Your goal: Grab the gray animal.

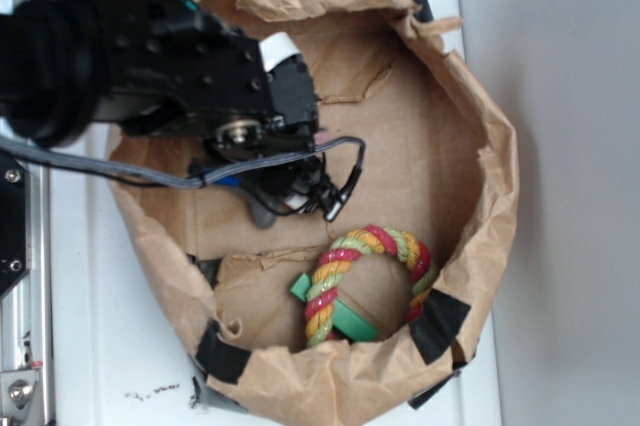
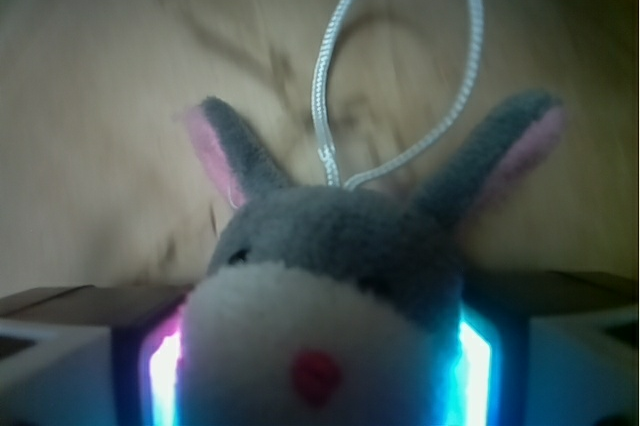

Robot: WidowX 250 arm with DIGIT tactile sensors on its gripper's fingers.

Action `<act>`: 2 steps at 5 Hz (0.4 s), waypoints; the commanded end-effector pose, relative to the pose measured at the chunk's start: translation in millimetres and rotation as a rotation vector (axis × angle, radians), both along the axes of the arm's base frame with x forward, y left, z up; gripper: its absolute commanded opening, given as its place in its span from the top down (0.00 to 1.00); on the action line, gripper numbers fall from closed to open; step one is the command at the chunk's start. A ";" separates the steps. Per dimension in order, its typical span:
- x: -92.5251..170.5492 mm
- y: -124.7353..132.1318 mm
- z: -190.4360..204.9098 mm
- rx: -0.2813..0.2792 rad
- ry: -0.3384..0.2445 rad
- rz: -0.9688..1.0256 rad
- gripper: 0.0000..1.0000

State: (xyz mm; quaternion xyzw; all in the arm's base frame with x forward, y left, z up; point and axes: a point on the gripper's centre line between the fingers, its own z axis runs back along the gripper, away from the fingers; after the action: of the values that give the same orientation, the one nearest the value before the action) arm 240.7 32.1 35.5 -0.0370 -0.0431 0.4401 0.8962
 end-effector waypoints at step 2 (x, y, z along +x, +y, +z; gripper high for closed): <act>-2.4 -6.2 96.9 -0.058 -0.114 0.033 1.00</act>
State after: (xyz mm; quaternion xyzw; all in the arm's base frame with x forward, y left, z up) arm 234.2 15.7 116.6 -0.0746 -0.0553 0.4587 0.8837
